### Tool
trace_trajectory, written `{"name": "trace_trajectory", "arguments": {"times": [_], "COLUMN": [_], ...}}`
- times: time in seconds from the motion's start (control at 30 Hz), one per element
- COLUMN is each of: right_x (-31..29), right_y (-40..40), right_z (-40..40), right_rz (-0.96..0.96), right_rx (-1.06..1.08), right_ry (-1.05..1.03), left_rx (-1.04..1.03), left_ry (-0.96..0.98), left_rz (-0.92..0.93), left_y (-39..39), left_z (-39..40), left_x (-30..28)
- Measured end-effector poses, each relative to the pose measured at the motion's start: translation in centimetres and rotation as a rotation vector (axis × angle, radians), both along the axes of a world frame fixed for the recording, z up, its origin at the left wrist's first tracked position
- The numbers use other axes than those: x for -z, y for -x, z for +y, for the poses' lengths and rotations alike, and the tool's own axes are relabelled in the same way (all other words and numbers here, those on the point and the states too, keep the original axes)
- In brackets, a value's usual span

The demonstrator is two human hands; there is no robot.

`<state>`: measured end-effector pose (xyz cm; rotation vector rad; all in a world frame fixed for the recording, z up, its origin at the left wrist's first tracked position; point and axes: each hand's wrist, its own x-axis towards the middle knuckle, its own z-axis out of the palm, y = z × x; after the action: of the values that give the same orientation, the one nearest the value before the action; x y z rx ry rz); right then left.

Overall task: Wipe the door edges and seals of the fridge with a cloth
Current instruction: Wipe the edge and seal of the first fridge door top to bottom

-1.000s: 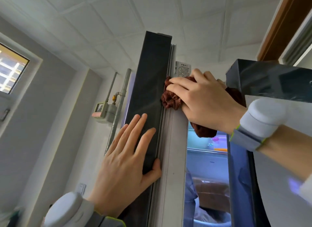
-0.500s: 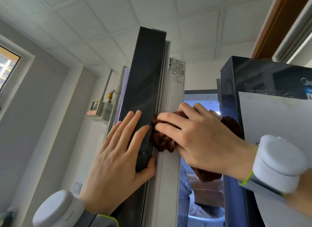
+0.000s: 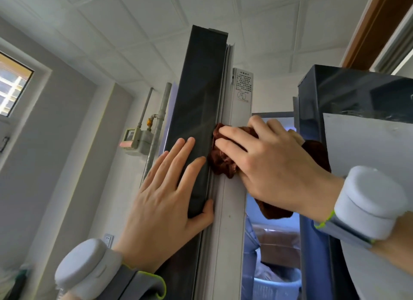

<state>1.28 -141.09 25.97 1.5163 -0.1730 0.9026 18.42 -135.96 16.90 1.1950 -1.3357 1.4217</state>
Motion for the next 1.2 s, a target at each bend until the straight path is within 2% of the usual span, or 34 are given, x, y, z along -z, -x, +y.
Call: {"name": "trace_trajectory", "arguments": {"times": [0.13, 0.27, 0.4, 0.5, 0.63, 0.77, 0.93, 1.0, 1.2], "right_x": [1.8, -0.5, -5.3, -6.5, -3.5, 0.3, 0.0, -1.4, -6.6], "right_y": [0.6, 1.1, 0.5, -0.1, 0.0, 1.1, 1.2, 1.0, -0.5], "right_z": [0.3, 0.9, 0.5, 0.4, 0.8, 0.6, 0.6, 0.6, 0.5], "right_rz": [0.106, 0.162, 0.072, 0.021, 0.075, 0.174, 0.216, 0.200, -0.005], "right_rx": [0.053, 0.007, -0.024, -0.005, 0.069, 0.085, 0.054, 0.017, 0.016], "right_ry": [-0.006, -0.002, 0.037, 0.044, 0.102, 0.071, 0.027, 0.022, 0.120], "left_rx": [0.006, 0.020, -0.010, -0.013, -0.002, 0.003, 0.007, 0.020, 0.055], "left_ry": [0.020, 0.054, 0.037, 0.022, 0.018, 0.016, 0.014, 0.018, 0.023], "left_rz": [-0.012, -0.075, -0.158, -0.166, -0.153, -0.159, -0.155, -0.158, -0.171], "left_y": [0.0, 0.0, -0.2, -0.5, -0.6, -0.4, -0.4, -0.5, -0.9], "left_z": [0.0, 0.1, 0.2, 0.1, 0.2, 0.2, 0.0, 0.0, 0.1], "left_x": [-0.1, -0.1, 0.0, 0.0, 0.0, -0.1, 0.0, 0.0, 0.1]}}
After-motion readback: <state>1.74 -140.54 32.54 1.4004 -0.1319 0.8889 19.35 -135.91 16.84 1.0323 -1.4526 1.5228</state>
